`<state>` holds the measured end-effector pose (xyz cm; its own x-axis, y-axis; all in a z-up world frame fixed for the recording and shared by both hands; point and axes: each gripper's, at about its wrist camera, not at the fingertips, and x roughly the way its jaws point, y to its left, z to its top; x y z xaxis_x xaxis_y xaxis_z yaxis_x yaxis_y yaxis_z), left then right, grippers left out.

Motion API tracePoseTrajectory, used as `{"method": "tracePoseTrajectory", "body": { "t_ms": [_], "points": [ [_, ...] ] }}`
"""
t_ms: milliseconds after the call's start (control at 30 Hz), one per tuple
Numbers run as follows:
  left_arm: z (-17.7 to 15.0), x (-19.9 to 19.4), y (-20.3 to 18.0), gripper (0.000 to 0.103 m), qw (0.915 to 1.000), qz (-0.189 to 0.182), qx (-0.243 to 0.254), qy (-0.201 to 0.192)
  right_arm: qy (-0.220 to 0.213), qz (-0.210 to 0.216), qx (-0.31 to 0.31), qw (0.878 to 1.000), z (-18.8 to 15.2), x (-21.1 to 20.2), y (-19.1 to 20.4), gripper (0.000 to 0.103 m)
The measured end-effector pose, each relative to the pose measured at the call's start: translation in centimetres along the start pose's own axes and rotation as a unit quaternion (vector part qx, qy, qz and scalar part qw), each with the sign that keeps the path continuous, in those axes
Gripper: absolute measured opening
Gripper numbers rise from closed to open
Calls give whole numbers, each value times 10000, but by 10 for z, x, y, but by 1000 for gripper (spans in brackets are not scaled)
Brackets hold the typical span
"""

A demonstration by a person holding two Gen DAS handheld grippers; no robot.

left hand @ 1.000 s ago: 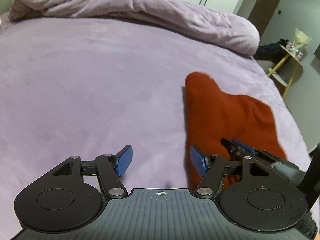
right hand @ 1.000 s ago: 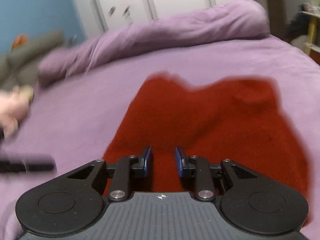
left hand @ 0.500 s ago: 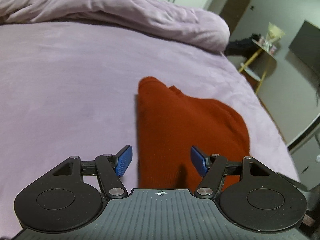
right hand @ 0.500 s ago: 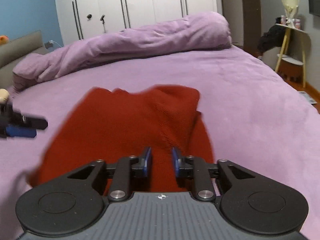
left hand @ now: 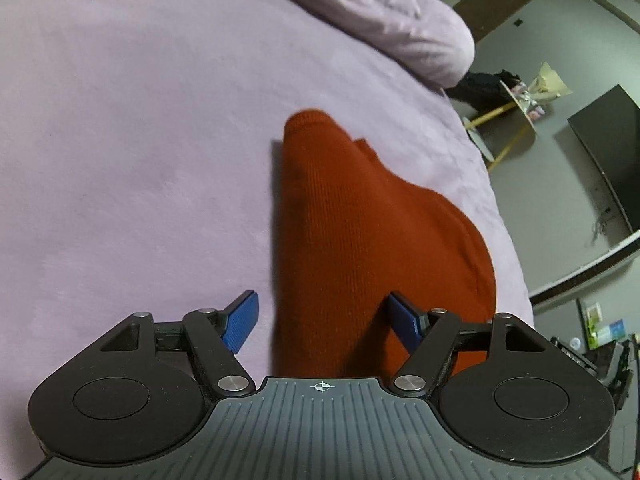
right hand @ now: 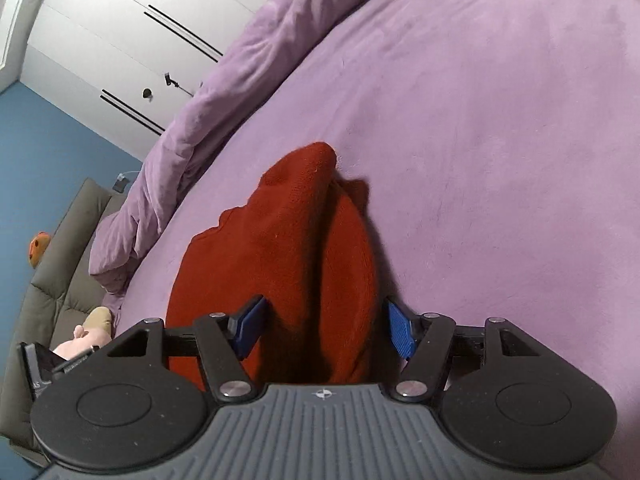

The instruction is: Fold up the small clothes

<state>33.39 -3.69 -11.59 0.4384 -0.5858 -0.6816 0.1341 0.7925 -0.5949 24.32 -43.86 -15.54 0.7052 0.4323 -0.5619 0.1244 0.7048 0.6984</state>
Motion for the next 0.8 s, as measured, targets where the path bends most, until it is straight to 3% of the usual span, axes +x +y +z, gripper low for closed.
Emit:
{"method": "tracePoseTrajectory", "body": {
  "t_ms": [67,100,200,300,400,500,700,800],
  "points": [
    [3,12,-1,75,9998,-173,-53,16,31,61,-73,9999,4,10,5,62],
    [4,16,0,75,9997,-217,-113,35,77,105,-81,9999,6,17,7,54],
    [7,31,3,74,9988,-318,-372,100,150,182,20,9997,8,32,7,42],
    [9,30,12,55,9973,-463,-556,80,29,329,407,9986,2,34,3,32],
    [6,15,17,46,9957,-666,-639,8,-72,545,522,9971,-6,25,10,30],
    [0,-10,12,43,9962,-770,-411,-58,-29,917,759,9929,-12,19,23,29],
    [-17,-85,27,42,9980,-548,-313,-81,532,1382,922,9847,-52,14,57,29],
    [-32,-114,46,51,9994,38,-355,15,805,1359,629,9854,-79,12,72,32]
  ]
}}
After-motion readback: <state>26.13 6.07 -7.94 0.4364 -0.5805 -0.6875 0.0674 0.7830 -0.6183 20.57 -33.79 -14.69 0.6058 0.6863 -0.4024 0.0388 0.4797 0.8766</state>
